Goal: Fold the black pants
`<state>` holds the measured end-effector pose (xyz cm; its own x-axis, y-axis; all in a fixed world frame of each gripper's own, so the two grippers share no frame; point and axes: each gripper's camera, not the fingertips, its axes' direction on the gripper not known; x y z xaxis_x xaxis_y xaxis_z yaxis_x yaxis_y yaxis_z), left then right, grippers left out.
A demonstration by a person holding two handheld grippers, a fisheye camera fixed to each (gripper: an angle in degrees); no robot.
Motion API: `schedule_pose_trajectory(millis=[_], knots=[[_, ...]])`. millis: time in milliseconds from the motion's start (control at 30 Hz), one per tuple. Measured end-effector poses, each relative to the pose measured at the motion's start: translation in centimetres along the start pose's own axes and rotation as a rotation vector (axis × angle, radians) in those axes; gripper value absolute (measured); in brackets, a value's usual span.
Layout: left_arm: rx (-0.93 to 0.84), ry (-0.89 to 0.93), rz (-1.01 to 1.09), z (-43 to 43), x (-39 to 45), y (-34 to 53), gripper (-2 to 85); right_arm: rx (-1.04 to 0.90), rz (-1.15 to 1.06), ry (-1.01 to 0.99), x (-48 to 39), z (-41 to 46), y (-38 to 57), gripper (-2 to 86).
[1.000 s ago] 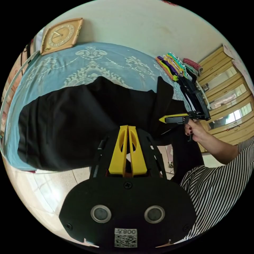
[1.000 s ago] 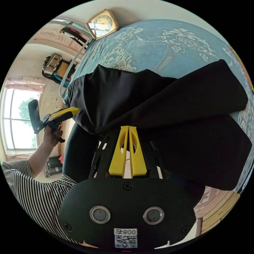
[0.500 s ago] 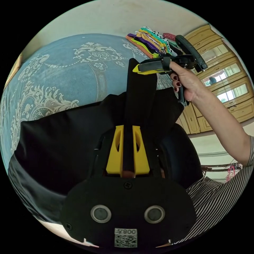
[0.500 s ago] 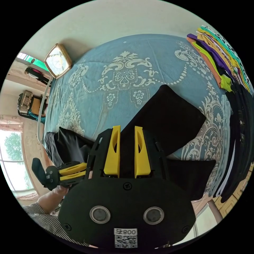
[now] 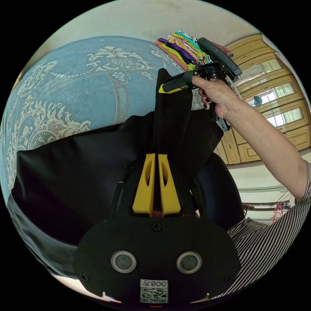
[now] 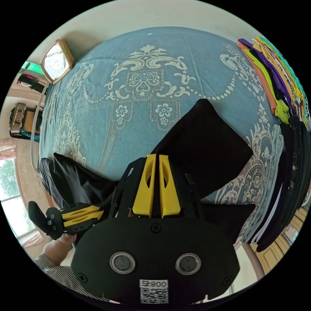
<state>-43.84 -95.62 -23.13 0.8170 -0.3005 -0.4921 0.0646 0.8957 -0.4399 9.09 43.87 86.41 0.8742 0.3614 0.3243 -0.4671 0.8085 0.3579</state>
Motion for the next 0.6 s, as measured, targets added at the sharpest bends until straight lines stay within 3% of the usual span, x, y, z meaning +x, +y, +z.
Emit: schedule_pose_trajectory(millis=[367, 600], knots=[[0.103, 0.078, 0.133, -9.4, 9.8, -7.2, 1.3, 0.217, -0.036, -0.262, 8.6, -7.0, 8.8, 0.6], [0.006, 0.036, 0.273, -11.2, 17.1, -10.4, 1.3, 0.337, 0.057, -0.415, 17.1, -7.6, 22.0, 0.5]])
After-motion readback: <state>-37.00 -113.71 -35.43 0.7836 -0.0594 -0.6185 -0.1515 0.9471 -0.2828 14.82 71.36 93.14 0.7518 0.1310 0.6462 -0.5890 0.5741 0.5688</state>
